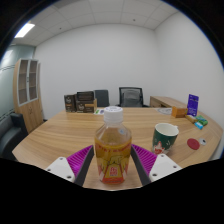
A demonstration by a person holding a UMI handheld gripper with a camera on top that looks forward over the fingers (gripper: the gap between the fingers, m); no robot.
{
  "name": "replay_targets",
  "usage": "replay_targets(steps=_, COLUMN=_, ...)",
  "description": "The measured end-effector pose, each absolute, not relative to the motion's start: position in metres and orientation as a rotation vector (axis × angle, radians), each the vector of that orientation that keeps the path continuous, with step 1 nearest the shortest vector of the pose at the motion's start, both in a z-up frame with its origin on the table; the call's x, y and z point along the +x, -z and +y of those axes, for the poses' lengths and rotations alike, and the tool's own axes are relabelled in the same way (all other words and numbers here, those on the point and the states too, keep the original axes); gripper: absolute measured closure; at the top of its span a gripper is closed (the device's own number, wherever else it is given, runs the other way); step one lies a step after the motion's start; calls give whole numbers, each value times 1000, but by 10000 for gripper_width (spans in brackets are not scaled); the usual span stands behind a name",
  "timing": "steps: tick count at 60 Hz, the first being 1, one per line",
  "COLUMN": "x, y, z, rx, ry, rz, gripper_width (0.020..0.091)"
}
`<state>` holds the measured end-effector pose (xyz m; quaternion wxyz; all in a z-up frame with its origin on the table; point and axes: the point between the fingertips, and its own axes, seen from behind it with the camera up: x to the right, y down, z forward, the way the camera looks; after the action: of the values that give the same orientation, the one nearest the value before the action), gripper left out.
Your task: Pour water
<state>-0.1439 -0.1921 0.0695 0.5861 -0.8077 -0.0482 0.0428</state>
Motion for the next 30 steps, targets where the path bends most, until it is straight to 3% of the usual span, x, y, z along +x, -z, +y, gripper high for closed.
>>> replay_targets(steps=2, x=-146, y=-64, z=-185, rx=-1887, ry=-105, rz=-113, gripper_width=405)
replay_targets(steps=3, x=-144, y=-61, z=-182, rx=-1891, ry=-99, rz=-112, gripper_width=526)
replay_targets(steps=9, x=-142, y=-66, z=-173, rx=-1819, ry=-81, rz=-120, gripper_width=604)
replay_targets(steps=14, x=-135, y=-67, z=-168, rx=-1800, ry=-80, rz=-93, gripper_width=657)
replay_targets(steps=21, x=-131, y=-69, z=-161, rx=-1788, ry=-122, rz=-28, gripper_width=657)
replay_targets(steps=30, x=-132, y=-82, z=-143, rx=-1806, ry=-497, rz=173, gripper_width=657)
